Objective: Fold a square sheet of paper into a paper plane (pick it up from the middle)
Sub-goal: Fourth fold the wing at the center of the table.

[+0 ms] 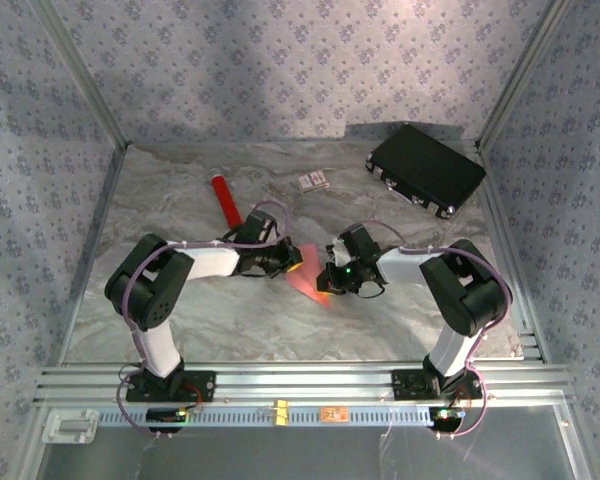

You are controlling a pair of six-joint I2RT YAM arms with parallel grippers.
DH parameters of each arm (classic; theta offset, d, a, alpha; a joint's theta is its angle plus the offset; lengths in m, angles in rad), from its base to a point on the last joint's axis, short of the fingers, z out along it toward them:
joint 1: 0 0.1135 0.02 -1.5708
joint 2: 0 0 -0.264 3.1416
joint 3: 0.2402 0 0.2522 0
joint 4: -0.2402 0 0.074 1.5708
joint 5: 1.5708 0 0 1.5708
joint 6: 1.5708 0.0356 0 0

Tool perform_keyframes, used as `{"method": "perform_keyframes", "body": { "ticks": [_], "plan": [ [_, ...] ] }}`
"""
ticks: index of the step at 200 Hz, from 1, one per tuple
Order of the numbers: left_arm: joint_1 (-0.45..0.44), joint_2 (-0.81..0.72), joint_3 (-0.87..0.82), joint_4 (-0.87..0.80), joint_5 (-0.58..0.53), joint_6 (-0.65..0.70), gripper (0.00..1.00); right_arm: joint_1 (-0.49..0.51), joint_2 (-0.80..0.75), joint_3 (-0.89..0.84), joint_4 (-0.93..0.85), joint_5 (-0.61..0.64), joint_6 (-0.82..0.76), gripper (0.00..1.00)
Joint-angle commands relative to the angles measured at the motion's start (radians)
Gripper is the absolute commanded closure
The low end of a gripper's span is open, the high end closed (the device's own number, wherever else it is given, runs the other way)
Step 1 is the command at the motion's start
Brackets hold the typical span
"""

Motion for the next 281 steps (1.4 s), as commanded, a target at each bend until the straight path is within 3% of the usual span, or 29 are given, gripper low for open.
{"method": "perform_keyframes", "body": {
  "ticks": [1,53,185,281],
  "plan": [
    [-0.002,0.049,0.044,0.016,0.013,0.013,0.94,-0.001,0.03,-0.024,-0.145,0.081,-0.008,1.0],
    [0.019,0.144,0.099,-0.023,-0.017,0.047,0.94,-0.001,0.03,-0.036,-0.143,0.079,-0.013,1.0],
    [0.168,0.229,0.258,-0.233,-0.025,0.184,0.94,-0.002,0.027,-0.042,-0.153,0.079,-0.03,1.0],
    [0.189,0.173,0.311,-0.301,-0.052,0.23,0.92,-0.004,0.035,-0.034,-0.151,0.076,-0.033,1.0]
  ]
}}
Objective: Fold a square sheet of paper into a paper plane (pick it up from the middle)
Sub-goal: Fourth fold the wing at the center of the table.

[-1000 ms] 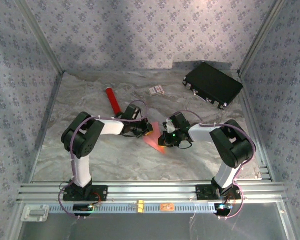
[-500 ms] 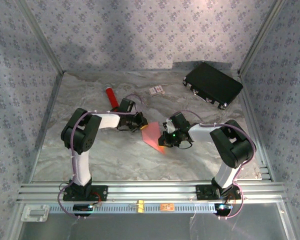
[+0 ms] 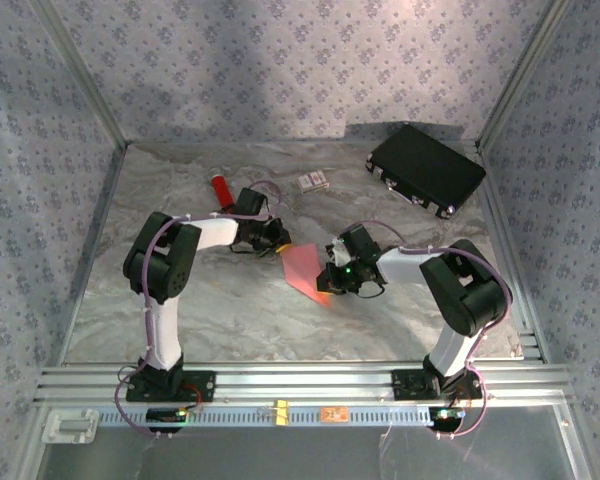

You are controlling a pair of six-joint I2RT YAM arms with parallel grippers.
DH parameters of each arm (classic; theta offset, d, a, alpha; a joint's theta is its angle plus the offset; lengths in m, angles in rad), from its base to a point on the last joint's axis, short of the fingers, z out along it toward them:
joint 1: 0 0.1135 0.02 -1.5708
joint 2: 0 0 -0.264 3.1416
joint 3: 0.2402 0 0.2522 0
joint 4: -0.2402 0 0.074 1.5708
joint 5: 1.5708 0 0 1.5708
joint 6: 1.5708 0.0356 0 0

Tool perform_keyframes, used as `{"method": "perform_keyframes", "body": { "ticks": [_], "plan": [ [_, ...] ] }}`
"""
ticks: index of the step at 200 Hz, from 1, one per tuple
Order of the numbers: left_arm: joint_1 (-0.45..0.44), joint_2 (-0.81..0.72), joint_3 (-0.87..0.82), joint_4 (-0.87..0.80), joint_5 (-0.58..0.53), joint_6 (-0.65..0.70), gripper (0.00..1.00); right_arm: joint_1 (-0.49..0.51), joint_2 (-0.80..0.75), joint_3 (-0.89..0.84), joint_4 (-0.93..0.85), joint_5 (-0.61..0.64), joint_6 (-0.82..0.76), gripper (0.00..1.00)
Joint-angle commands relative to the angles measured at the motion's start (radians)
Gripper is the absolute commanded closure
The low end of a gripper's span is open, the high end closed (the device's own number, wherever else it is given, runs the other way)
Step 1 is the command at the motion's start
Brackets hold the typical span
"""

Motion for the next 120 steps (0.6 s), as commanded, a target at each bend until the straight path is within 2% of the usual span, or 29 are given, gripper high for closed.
{"method": "perform_keyframes", "body": {
  "ticks": [1,61,90,120],
  "plan": [
    [0.023,-0.035,0.028,-0.05,-0.091,0.03,0.92,-0.004,0.035,-0.035,-0.148,0.073,-0.028,1.0],
    [-0.01,-0.147,0.059,-0.104,-0.107,0.051,0.89,-0.006,0.04,-0.027,-0.151,0.066,-0.032,1.0],
    [-0.076,-0.184,0.019,-0.059,-0.089,0.035,0.89,-0.007,0.038,-0.023,-0.157,0.067,-0.032,1.0],
    [-0.144,-0.153,-0.026,0.016,-0.031,0.0,0.89,-0.008,0.033,-0.024,-0.157,0.069,-0.029,1.0]
  ]
}}
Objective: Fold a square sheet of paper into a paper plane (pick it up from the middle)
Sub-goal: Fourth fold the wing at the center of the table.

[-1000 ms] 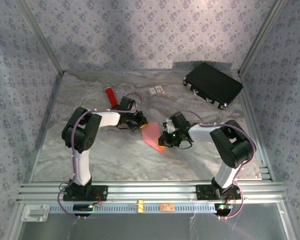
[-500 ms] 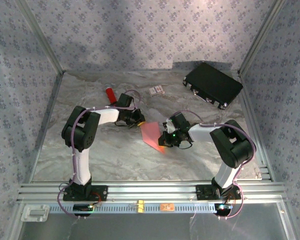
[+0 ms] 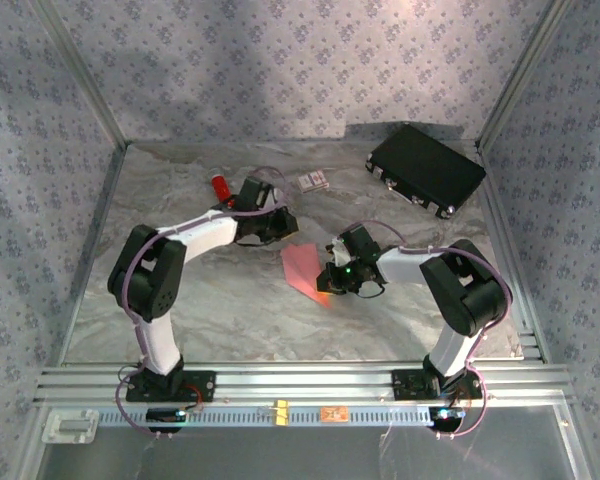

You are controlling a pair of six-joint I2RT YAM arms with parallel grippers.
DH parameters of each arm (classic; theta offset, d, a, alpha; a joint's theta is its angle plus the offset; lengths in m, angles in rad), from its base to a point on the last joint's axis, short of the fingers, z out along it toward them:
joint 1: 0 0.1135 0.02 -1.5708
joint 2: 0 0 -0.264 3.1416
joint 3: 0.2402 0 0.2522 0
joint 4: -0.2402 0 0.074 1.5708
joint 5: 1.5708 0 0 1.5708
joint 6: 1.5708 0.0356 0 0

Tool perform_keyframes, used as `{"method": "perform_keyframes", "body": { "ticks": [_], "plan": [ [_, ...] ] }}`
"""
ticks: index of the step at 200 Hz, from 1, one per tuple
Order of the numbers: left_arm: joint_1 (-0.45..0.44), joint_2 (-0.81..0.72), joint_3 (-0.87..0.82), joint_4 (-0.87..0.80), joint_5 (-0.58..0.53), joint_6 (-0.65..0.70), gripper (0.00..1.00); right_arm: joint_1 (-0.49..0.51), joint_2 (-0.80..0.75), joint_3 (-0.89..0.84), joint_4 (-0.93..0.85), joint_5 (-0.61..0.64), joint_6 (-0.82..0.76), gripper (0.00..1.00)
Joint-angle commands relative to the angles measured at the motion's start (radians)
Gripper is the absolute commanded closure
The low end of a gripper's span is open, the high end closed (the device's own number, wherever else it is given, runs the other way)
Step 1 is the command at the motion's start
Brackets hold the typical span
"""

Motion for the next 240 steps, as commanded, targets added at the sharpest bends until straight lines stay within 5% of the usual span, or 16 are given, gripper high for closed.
{"method": "perform_keyframes", "body": {
  "ticks": [1,138,240],
  "plan": [
    [-0.048,0.011,-0.047,0.049,0.058,-0.024,0.89,-0.006,0.033,-0.027,-0.148,0.07,-0.022,1.0],
    [-0.074,0.116,-0.225,0.153,0.061,-0.065,0.93,0.006,-0.048,0.047,-0.109,0.003,0.017,1.0],
    [-0.066,0.103,-0.265,0.2,0.073,-0.086,0.93,0.043,0.121,0.114,-0.059,0.062,0.065,1.0]
  ]
}}
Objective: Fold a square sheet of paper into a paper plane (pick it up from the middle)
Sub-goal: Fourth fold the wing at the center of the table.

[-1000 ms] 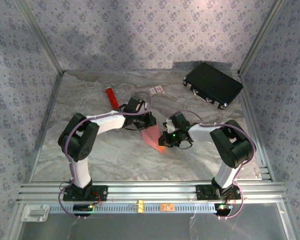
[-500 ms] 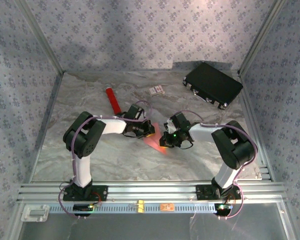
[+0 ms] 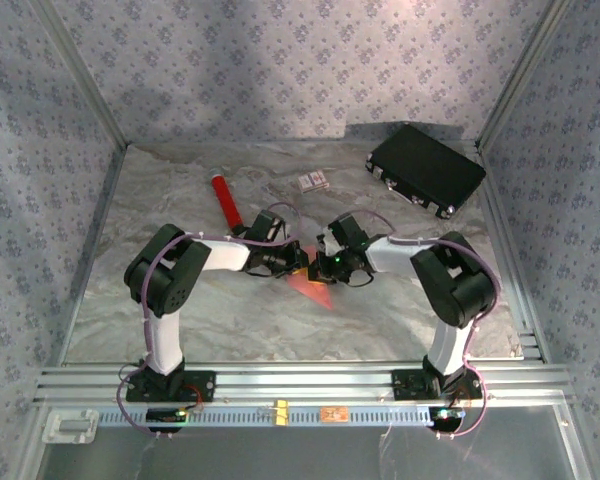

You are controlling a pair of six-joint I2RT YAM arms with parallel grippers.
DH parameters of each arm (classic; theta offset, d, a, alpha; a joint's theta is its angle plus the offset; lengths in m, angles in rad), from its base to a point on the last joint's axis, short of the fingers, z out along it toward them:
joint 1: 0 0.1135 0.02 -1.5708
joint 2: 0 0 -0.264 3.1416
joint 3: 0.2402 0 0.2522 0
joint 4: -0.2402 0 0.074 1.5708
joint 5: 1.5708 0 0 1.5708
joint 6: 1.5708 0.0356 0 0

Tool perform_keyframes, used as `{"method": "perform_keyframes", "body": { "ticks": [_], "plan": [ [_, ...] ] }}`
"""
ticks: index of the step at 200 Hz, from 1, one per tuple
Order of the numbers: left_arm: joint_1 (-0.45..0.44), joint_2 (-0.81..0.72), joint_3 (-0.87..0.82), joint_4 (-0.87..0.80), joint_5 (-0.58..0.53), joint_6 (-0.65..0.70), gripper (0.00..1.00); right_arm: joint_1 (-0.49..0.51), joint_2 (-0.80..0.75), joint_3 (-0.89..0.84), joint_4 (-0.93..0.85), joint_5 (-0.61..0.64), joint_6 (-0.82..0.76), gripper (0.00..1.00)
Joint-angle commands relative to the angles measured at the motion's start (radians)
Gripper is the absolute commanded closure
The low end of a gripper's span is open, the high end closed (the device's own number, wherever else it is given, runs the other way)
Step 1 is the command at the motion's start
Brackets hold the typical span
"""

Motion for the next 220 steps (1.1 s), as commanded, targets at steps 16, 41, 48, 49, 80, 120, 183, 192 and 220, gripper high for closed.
{"method": "perform_keyframes", "body": {
  "ticks": [16,41,48,49,80,120,183,192,220],
  "plan": [
    [0.014,0.018,-0.044,-0.068,-0.042,0.0,0.93,0.01,0.01,-0.074,-0.003,0.03,0.024,1.0],
    [0.026,0.017,-0.057,-0.055,-0.042,-0.01,0.93,0.006,-0.027,-0.114,-0.009,0.019,0.015,1.0],
    [0.03,0.017,-0.061,-0.052,-0.042,-0.011,0.93,0.003,-0.037,-0.123,-0.008,0.013,0.016,1.0],
    [0.03,0.017,-0.061,-0.052,-0.042,-0.011,0.93,0.004,-0.038,-0.125,-0.009,0.012,0.015,1.0],
    [0.038,0.024,-0.065,-0.054,-0.043,-0.015,0.93,0.002,-0.075,-0.151,-0.017,-0.007,0.016,1.0],
    [0.036,0.037,-0.071,-0.05,-0.044,-0.02,0.93,0.0,-0.121,-0.19,-0.039,-0.01,-0.02,1.0],
    [0.034,0.038,-0.072,-0.044,-0.04,-0.025,0.93,-0.008,-0.188,-0.12,-0.101,-0.035,-0.055,1.0],
    [0.034,0.039,-0.072,-0.041,-0.041,-0.028,0.93,-0.006,-0.193,-0.12,-0.107,-0.048,-0.059,1.0],
    [0.028,0.045,-0.065,-0.037,-0.037,-0.031,0.93,0.008,-0.184,-0.126,-0.106,-0.063,-0.062,1.0]
  ]
}}
